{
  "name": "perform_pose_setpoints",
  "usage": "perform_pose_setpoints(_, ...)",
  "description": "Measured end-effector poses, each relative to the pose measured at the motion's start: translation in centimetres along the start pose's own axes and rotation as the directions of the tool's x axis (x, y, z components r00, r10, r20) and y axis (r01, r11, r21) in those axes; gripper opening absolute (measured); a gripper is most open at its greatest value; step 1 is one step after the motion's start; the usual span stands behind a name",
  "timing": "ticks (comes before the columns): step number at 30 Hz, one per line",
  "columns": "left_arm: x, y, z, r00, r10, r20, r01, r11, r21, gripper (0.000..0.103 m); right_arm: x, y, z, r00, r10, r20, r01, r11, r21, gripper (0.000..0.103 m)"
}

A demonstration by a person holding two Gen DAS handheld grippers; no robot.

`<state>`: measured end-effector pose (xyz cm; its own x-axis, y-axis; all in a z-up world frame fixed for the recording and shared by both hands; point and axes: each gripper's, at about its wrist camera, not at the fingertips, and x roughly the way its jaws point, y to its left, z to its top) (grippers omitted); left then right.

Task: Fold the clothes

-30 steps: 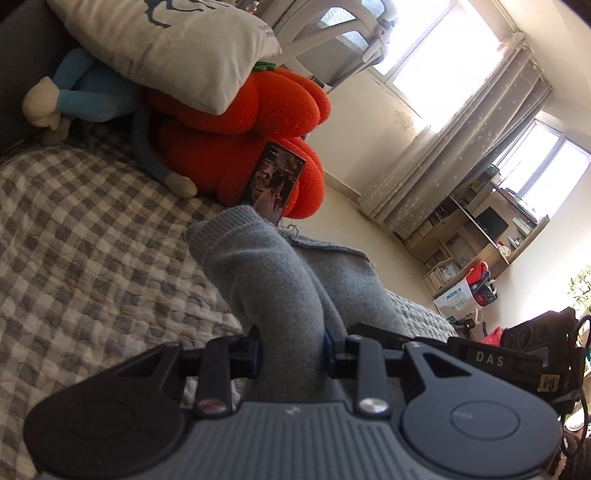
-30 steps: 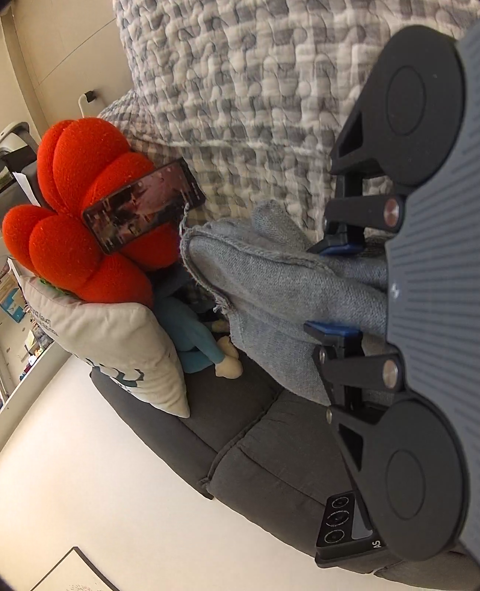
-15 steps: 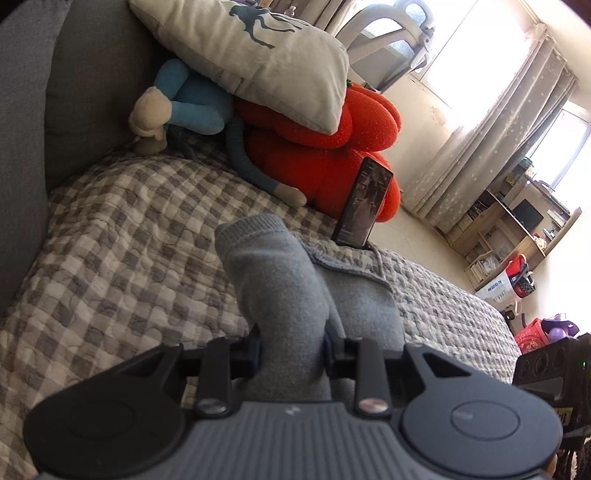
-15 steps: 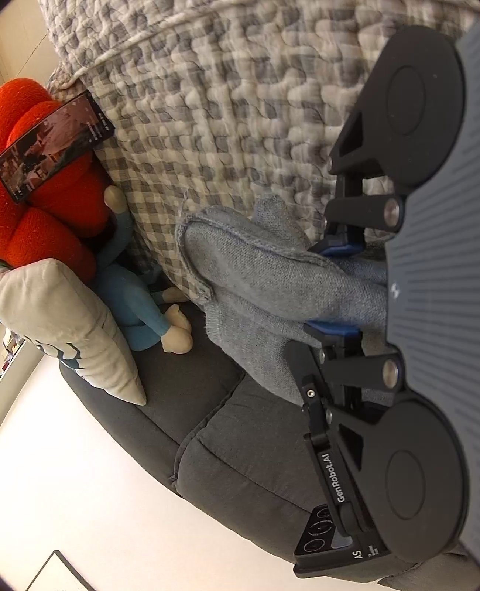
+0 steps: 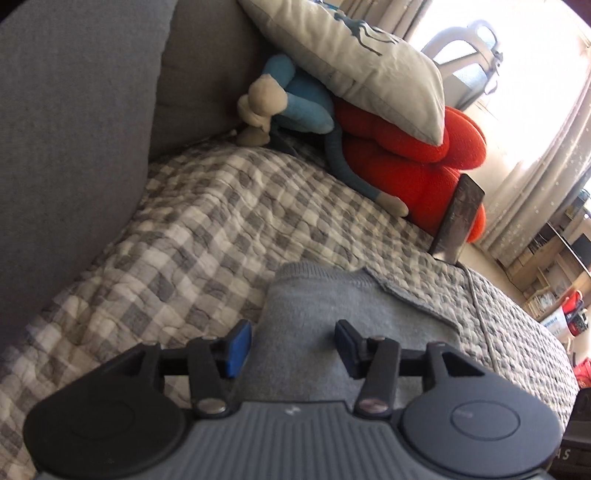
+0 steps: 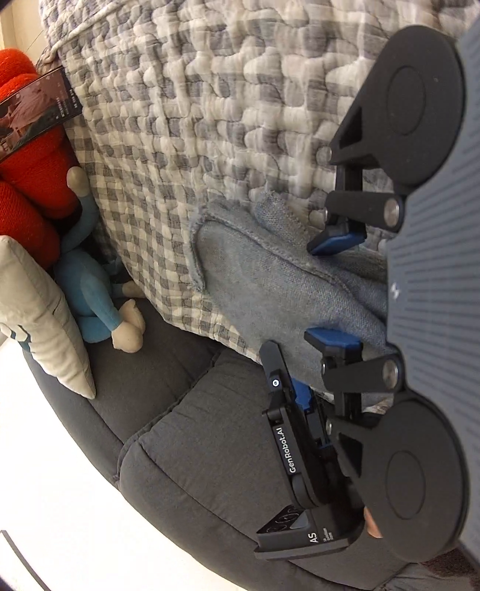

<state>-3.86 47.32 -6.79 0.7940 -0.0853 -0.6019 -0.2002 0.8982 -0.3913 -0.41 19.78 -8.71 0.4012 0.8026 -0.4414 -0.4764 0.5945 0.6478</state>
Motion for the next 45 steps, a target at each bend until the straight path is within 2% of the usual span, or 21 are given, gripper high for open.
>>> perform_pose_setpoints(5,-2.1,-3.1,-0.8,0.994,0.031,0.107,-0.038,0.997,0.071,0.051,-2.1,-0.2,1.2,0.994,0.013,0.110,0.000,0.993,-0.120,0.048)
perform_pose_setpoints(9,-2.9,-6.1,-3.0,0.983,0.077,0.168,-0.106,0.980,0.170,0.051,-2.8,0.2,2.3,0.978,0.049,0.201,-0.001,0.973,-0.231,0.048)
perform_pose_setpoints(11,-3.3,-7.1,-4.3,0.977,0.096,0.190,-0.135,0.970,0.204,0.051,-2.4,0.6,3.0,0.974,0.082,0.210,-0.017,0.955,-0.296,0.048)
perform_pose_setpoints(17,-4.0,-8.2,-8.6,0.972,0.136,0.191,-0.177,0.959,0.220,0.051,0.0,1.1,4.0,0.987,0.103,0.123,-0.040,0.901,-0.433,0.048)
perform_pose_setpoints(22,-3.7,-8.9,-11.9,0.961,0.174,0.216,-0.227,0.941,0.252,0.051,2.0,0.4,2.9,0.998,0.036,0.045,-0.008,0.863,-0.505,0.045)
perform_pose_setpoints(25,-3.7,-9.5,-13.1,0.954,0.187,0.234,-0.250,0.927,0.279,0.051,3.1,-0.4,2.1,1.000,-0.014,0.006,0.015,0.843,-0.538,0.038)
perform_pose_setpoints(29,-3.6,-10.1,-13.8,0.948,0.199,0.249,-0.271,0.915,0.298,0.051,3.4,-1.0,1.9,1.000,-0.024,-0.012,0.014,0.843,-0.537,0.038)
perform_pose_setpoints(32,-3.7,-10.1,-13.9,0.946,0.201,0.255,-0.274,0.917,0.291,0.052,3.3,-0.9,1.7,1.000,-0.020,-0.004,0.015,0.837,-0.548,0.038)
perform_pose_setpoints(38,-3.9,-10.7,-14.3,0.932,0.233,0.276,-0.310,0.909,0.279,0.056,2.7,-0.9,2.8,1.000,0.005,-0.030,-0.019,0.861,-0.508,0.041)
perform_pose_setpoints(42,-3.9,-11.7,-14.1,0.926,0.284,0.250,-0.348,0.898,0.269,0.059,2.1,-0.1,3.4,0.997,-0.015,-0.072,-0.025,0.851,-0.525,0.045)
perform_pose_setpoints(45,-4.1,-12.7,-13.7,0.923,0.329,0.201,-0.370,0.903,0.221,0.063,1.7,0.3,3.4,0.990,-0.043,-0.135,-0.034,0.851,-0.524,0.048)
